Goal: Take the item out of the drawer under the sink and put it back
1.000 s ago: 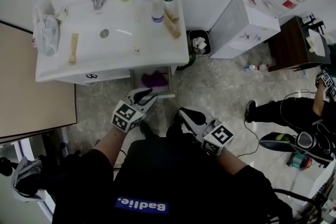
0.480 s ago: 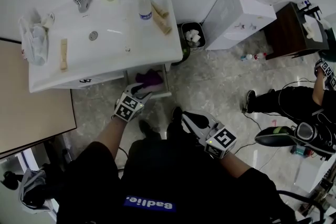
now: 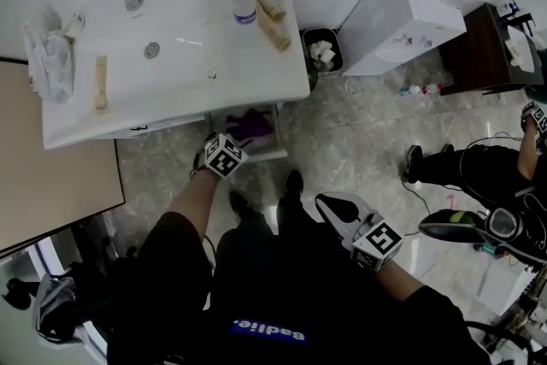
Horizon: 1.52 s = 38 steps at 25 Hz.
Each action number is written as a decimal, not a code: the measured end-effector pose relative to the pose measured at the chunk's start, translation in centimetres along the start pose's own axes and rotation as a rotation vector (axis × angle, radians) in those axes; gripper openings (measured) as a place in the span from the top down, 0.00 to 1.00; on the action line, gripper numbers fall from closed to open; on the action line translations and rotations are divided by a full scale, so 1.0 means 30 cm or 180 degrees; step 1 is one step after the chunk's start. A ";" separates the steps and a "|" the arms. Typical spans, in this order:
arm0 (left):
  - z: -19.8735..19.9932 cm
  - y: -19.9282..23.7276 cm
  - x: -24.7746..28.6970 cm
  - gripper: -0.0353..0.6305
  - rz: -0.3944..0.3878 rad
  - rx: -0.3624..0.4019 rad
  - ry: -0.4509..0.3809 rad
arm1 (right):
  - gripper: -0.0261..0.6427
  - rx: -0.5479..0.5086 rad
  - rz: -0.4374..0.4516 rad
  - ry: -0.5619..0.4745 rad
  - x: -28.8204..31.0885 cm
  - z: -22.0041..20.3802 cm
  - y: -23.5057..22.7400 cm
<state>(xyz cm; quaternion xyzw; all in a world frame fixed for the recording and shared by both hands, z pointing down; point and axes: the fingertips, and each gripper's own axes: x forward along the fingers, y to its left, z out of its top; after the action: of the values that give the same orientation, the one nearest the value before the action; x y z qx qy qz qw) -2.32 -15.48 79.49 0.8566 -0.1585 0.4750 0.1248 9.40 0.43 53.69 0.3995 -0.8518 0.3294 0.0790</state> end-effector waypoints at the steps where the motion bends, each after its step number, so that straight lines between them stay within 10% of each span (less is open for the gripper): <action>1: -0.006 0.010 0.025 0.63 -0.0007 0.0002 0.0036 | 0.96 0.0022 -0.0021 0.0013 0.007 0.005 -0.008; 31: -0.261 0.123 0.467 0.62 0.0057 0.0822 0.1102 | 0.96 -0.0209 0.0041 0.0251 0.116 -0.029 -0.102; 38: -0.242 0.130 0.435 0.78 0.0051 0.0964 0.1186 | 0.96 -0.0206 0.0049 0.0217 0.107 -0.017 -0.088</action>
<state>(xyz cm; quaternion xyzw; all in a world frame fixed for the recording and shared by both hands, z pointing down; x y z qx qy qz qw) -2.96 -18.43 94.62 0.7618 -0.0665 0.6441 0.0182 9.14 -2.49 56.67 0.3787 -0.8619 0.3157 0.1183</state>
